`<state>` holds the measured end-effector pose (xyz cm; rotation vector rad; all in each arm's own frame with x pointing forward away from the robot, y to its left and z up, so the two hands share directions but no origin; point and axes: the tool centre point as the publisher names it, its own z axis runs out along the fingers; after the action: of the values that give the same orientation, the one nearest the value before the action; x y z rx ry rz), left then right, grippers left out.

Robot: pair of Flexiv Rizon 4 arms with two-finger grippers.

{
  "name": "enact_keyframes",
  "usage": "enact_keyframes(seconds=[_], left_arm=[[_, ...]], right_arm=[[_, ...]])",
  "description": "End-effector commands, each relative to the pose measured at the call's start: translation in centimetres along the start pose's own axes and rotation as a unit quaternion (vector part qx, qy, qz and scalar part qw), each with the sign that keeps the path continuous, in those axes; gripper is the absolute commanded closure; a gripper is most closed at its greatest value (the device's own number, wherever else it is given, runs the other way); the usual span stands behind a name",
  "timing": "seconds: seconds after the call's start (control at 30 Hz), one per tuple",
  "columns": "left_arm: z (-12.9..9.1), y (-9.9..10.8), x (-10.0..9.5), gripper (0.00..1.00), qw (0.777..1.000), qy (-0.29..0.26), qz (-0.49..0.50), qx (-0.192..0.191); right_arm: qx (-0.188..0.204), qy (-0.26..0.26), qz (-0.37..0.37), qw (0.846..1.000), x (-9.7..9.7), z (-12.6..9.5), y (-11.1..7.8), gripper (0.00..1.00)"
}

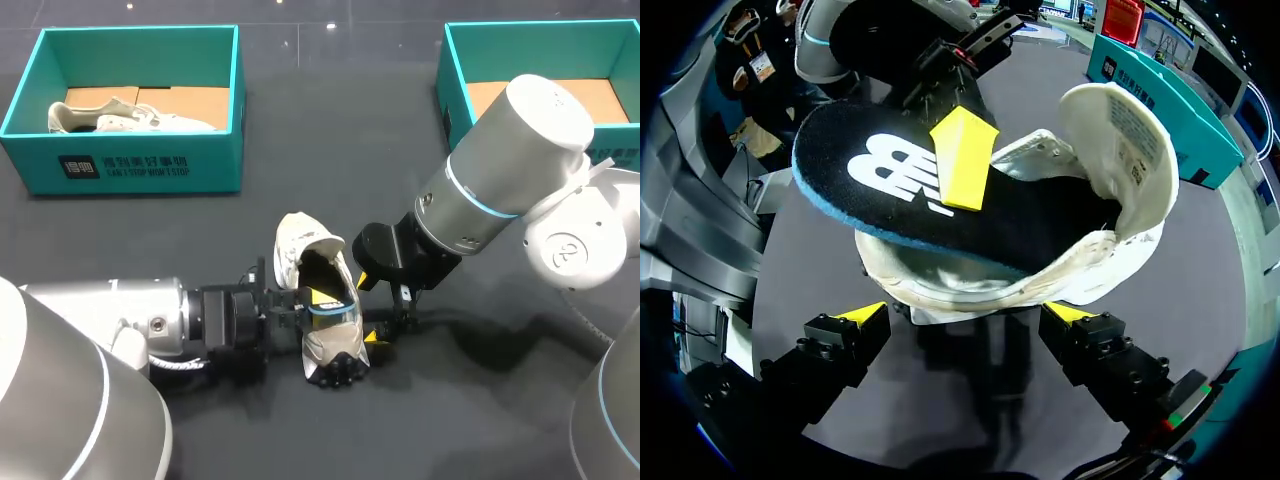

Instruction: Take the shoe out of the shoebox, open the shoe tongue, remove and reinsert the insole, then place the shoe into the shoebox

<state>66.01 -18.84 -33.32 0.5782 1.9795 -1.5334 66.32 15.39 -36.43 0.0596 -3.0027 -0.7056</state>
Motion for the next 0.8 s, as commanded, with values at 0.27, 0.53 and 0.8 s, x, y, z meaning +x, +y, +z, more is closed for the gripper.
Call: enact_keyframes(seconds=[0.27,0.53,0.8], left_arm=[[0.9,2.3,0.0,1.00,1.000,-0.001,-0.002,-0.023],[0.5,2.1,-0.2,0.87,1.000,-0.002,-0.006,-0.025],[-0.1,0.0,-0.5,0.70,1.000,-0.003,-0.007,0.000]], right_arm=[[0.001,-0.002,0.001,1.000,0.1,0.1,0.0,0.00],[0.001,-0.002,0.001,1.000,0.1,0.1,0.0,0.00],[0.001,-0.002,0.001,1.000,0.1,0.1,0.0,0.00]])
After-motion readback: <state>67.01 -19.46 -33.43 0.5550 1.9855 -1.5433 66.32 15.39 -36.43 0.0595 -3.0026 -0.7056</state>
